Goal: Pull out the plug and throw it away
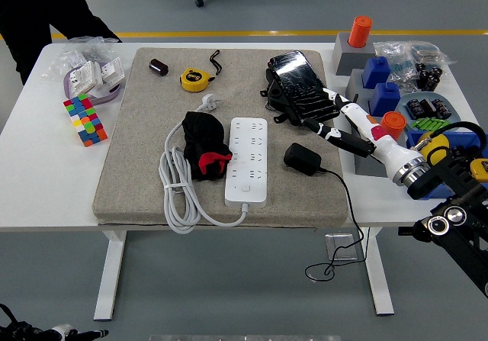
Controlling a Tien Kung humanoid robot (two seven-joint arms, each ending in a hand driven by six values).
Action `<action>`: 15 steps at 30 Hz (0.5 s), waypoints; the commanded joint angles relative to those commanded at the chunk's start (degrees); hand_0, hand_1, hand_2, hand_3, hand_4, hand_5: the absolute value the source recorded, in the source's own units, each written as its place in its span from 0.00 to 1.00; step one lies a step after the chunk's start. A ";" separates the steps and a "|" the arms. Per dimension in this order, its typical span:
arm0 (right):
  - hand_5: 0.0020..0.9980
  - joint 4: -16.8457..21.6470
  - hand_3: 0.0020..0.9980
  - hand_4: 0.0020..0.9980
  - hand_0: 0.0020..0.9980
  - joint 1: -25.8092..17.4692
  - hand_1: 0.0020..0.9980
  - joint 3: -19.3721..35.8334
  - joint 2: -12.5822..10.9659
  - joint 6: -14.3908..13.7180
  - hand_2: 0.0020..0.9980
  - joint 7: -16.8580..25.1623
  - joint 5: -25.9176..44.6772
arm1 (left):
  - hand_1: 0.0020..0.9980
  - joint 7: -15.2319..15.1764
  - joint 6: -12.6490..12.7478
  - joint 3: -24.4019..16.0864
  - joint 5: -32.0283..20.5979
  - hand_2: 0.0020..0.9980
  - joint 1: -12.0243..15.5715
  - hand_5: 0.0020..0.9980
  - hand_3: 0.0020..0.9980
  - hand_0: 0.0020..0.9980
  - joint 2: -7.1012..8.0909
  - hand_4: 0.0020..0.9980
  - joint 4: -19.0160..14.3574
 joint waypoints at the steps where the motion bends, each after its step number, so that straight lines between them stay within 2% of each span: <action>1: 0.56 0.08 0.68 1.00 0.72 -0.17 0.72 0.07 -0.03 0.00 0.71 0.04 -0.10 | 0.68 0.04 -0.02 0.00 0.08 0.70 -0.01 0.65 0.67 0.54 -0.01 0.83 0.00; 15: 0.50 -0.20 0.64 1.00 0.69 -1.40 0.70 0.21 0.67 -0.36 0.69 0.43 -2.24 | 0.68 0.10 -0.14 0.00 0.32 0.70 0.04 0.65 0.67 0.54 -0.01 0.83 0.00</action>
